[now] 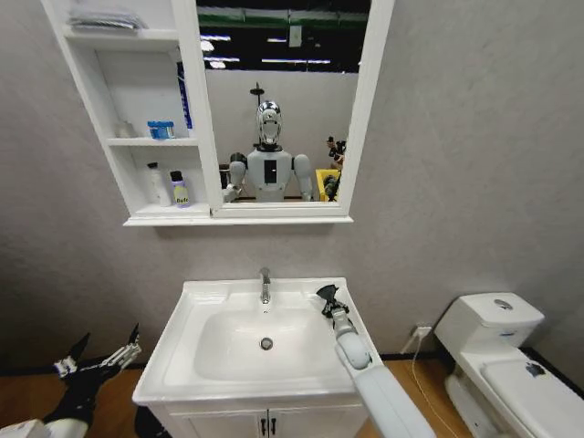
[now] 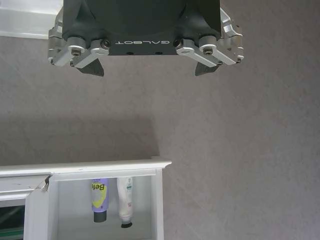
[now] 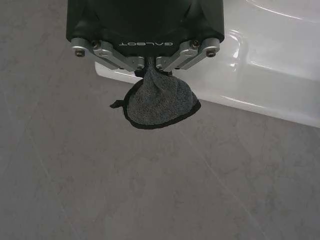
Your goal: Move facial cleanser and shampoo from washbasin to cabinet, then wipe washbasin with towel.
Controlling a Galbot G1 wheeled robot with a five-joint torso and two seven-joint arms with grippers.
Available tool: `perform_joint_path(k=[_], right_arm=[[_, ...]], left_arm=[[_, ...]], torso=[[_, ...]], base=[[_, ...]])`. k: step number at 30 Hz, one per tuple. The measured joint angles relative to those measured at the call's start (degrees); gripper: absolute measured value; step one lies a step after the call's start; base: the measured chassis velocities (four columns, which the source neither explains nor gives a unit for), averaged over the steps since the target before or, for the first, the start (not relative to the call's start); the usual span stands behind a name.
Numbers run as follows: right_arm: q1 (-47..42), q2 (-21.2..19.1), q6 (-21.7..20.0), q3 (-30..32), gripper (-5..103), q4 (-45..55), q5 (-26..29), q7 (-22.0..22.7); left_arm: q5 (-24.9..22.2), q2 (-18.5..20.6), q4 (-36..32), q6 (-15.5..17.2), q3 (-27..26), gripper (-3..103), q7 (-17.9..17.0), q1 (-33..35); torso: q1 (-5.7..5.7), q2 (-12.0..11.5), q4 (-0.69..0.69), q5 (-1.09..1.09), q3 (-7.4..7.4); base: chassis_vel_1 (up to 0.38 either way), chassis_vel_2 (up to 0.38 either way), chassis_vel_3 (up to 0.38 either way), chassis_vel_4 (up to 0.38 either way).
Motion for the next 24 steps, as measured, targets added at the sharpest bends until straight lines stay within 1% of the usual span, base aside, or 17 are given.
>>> perform_joint_path(k=[1,3,4,6,7,9,11,12,14,15,17,18,19,20,21,23,24], right_arm=[[0.57,-0.23,0.02,0.31,2,-0.77,1.83,-1.06],[1.01,-0.49,-0.79,0.87,11,-1.46,3.81,-1.58],[1.01,-0.49,-0.79,0.87,11,-1.46,3.81,-1.58],[1.08,-0.33,-2.24,1.29,22,-2.15,4.67,-1.59],[1.08,-0.33,-2.24,1.29,22,-2.15,4.67,-1.59],[1.27,-0.04,-2.69,1.39,33,-2.7,5.35,-1.92],[1.35,0.05,-3.01,1.39,33,-2.84,5.43,-2.0],[1.48,0.14,-3.07,1.42,38,-3.24,4.87,-2.11],[1.72,0.35,-2.41,1.75,49,-4.39,1.98,-2.61],[1.72,0.35,-2.41,1.75,49,-4.39,1.98,-2.61],[1.5,0.41,-2.56,1.86,60,-4.24,0.94,-2.02],[1.5,0.41,-2.56,1.86,60,-4.24,0.94,-2.02],[0.84,0.4,-2.7,2.03,65,-3.26,-0.15,-1.19],[0.84,0.4,-2.7,2.03,65,-3.26,-0.15,-1.19],[-0.47,0.23,-2.94,2.47,71,-1.11,-1.62,-0.2],[-4.76,-0.73,-3.99,2.82,82,5.06,-2.52,1.31],[-4.76,-0.73,-3.99,2.82,82,5.06,-2.52,1.31]], left_arm=[[0.0,0.0,0.0,0.0,0.0,100,0.0,0.0],[0.0,-0.01,0.0,0.0,0.0,100,0.0,0.0],[0.0,-0.01,0.0,0.0,0.0,100,0.0,0.0],[0.0,-0.01,0.0,0.0,0.0,100,0.0,0.0],[0.0,-0.01,0.0,0.0,0.0,100,0.0,0.0],[0.0,-0.01,0.0,0.0,0.0,100,0.0,0.0],[0.0,0.0,0.0,0.0,0.0,100,0.0,0.0],[0.0,0.0,0.0,0.0,0.0,100,0.0,0.0],[0.0,-0.01,0.0,0.0,0.0,100,0.0,0.0],[0.0,-0.01,0.0,0.0,0.0,100,0.0,0.0],[0.0,0.0,0.0,0.0,0.0,100,0.0,0.0],[0.0,0.0,0.0,0.0,0.0,100,0.0,0.0],[0.0,0.0,0.0,0.0,0.0,100,0.0,0.0],[0.0,0.0,0.0,0.0,0.0,100,0.0,0.0],[0.0,-0.01,0.0,0.0,0.0,100,0.0,0.0],[0.0,0.0,0.0,0.0,0.0,100,0.0,0.0],[0.0,0.0,0.0,0.0,0.0,100,0.0,0.0]], torso=[[0.01,-0.01,0.01,0.0,0.0],[0.01,-0.01,0.0,0.0,0.0],[0.01,-0.01,0.0,0.0,0.0],[0.0,-0.01,-0.02,0.0,0.0],[0.0,-0.01,-0.02,0.0,0.0],[0.0,0.0,-0.01,0.0,0.0],[0.0,0.0,0.0,0.0,0.0],[0.0,0.0,0.0,0.0,0.0],[0.0,0.0,0.0,0.0,0.0],[0.0,0.0,0.0,0.0,0.0],[0.0,0.0,0.0,-0.01,0.0],[0.0,0.0,0.0,-0.01,0.0],[0.0,0.0,0.0,0.01,0.0],[0.0,0.0,0.0,0.01,0.0],[0.01,0.0,0.01,-0.01,0.0],[0.0,0.0,0.01,-0.01,-0.01],[0.0,0.0,0.01,-0.01,-0.01]], base=[[0.0,0.0,0.0,0.0],[0.0,0.0,0.0,0.0],[0.0,0.0,0.0,0.0],[0.0,0.0,0.0,0.0],[0.0,0.0,0.0,0.0],[0.0,0.0,0.0,0.0],[0.0,0.0,0.0,0.0],[0.0,0.0,0.0,0.0],[0.0,0.0,0.0,0.0],[0.0,0.0,0.0,0.0],[0.0,0.0,0.0,0.0],[0.0,0.0,0.0,0.0],[0.0,0.0,0.0,0.0],[0.0,0.0,0.0,0.0],[0.0,0.0,0.0,0.0],[0.0,0.0,0.0,0.0],[0.0,0.0,0.0,0.0]])
